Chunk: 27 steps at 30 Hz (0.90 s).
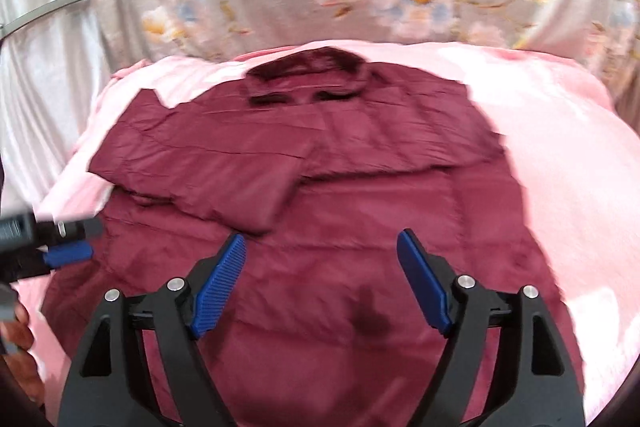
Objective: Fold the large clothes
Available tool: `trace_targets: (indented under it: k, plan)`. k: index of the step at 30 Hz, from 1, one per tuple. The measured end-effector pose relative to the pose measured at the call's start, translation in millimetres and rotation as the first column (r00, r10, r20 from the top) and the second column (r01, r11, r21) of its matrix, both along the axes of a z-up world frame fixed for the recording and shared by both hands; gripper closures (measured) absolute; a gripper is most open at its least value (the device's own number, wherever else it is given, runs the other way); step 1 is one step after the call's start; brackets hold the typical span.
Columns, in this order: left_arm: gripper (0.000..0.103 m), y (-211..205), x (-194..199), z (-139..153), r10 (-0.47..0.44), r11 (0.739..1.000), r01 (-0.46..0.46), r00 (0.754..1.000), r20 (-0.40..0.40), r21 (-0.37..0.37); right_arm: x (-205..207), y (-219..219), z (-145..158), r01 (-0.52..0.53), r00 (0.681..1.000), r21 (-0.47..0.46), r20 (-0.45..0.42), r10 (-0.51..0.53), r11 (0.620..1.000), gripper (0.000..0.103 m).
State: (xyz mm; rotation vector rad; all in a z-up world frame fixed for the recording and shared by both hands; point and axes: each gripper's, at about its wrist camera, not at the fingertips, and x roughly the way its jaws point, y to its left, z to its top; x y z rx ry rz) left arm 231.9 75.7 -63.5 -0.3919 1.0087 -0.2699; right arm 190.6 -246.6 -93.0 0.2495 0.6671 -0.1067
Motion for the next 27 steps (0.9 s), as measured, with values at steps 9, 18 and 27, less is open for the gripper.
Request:
trace_targets:
  k: [9,18,27]
  plan:
    - [0.032,40.9,1.0,-24.2,0.051,0.999,-0.052,0.999,-0.017,-0.004,68.7,-12.2,-38.4,-0.008,0.991,0.339,-0.126,0.054,0.941,0.059]
    - [0.032,50.5,14.2,-18.2,0.060,0.994,-0.063,0.997,-0.041,-0.085,60.3,-49.8,59.0,0.049,0.996,0.090,0.068,-0.055,0.995,0.101]
    - [0.032,35.4,96.7,17.7,0.077,0.977,-0.077,0.997,-0.006,-0.200,72.3,-124.3,91.3,0.186,0.982,-0.091,0.063,-0.180,0.978,0.101]
